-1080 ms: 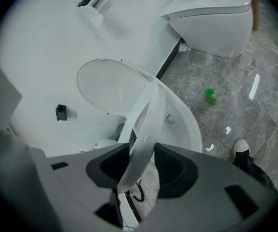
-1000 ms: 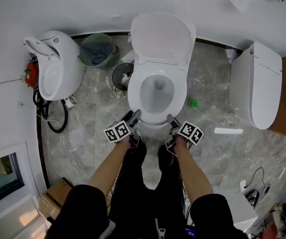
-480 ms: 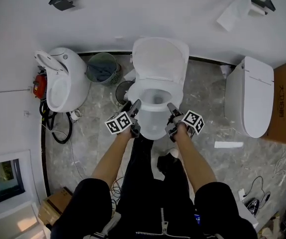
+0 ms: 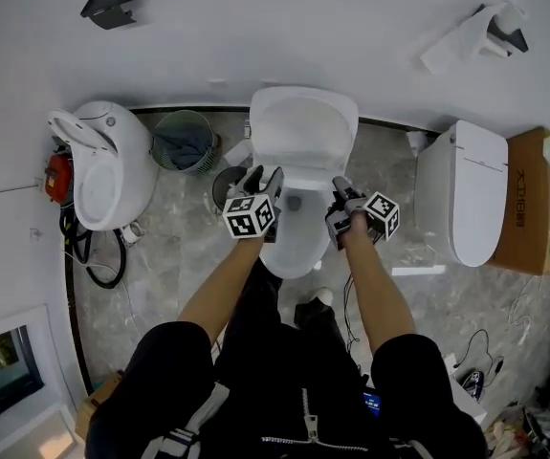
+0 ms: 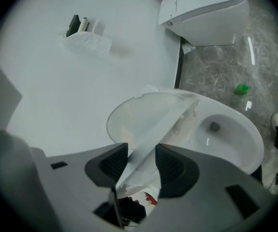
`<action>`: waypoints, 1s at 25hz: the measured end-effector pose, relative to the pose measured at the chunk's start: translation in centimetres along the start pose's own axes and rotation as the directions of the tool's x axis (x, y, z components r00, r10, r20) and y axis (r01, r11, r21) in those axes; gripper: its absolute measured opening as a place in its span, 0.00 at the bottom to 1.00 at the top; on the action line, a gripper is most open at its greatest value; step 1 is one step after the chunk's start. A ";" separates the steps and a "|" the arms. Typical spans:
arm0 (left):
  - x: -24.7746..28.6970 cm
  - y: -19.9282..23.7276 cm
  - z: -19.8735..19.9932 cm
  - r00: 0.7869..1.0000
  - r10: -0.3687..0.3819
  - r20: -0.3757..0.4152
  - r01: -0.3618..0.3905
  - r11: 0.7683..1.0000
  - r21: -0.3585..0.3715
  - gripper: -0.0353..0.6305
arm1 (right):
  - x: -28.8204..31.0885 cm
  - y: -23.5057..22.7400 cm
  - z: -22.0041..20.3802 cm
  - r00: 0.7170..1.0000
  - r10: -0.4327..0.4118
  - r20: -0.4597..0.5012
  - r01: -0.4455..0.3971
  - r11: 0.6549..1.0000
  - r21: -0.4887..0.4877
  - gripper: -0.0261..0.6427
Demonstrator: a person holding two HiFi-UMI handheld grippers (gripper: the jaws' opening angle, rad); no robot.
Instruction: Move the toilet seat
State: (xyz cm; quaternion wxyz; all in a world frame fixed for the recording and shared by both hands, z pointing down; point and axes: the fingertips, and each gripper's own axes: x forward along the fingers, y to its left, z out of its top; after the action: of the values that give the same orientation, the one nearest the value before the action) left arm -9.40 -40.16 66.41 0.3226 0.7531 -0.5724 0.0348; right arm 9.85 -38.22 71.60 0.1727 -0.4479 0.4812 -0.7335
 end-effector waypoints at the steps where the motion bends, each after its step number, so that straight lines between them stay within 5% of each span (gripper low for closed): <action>1: 0.8 0.0 0.7 1.000 -0.009 -0.007 0.009 1.000 0.023 0.37 | 0.5 0.5 0.4 1.000 -0.003 0.019 0.003 1.000 0.006 0.31; 9: 5.7 0.6 4.7 0.997 -0.074 -0.021 0.076 0.994 0.085 0.41 | 3.4 3.4 3.2 0.992 -0.017 0.123 0.011 0.999 0.050 0.33; 16: 6.1 0.5 7.7 0.991 -0.137 -0.001 0.132 0.953 0.272 0.23 | 6.4 5.6 5.8 0.978 -0.013 0.207 -0.004 0.997 0.083 0.33; 25: 4.8 3.2 7.3 0.983 -0.171 -0.065 0.183 0.933 0.311 0.19 | 9.8 7.3 8.2 0.958 -0.034 0.285 -0.005 0.991 0.134 0.34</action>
State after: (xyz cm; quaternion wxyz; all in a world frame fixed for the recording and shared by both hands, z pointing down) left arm -12.92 -48.46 64.07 0.2104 0.8427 -0.4830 0.1107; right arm 9.97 -52.92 71.23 0.2649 -0.5405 0.3975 -0.6926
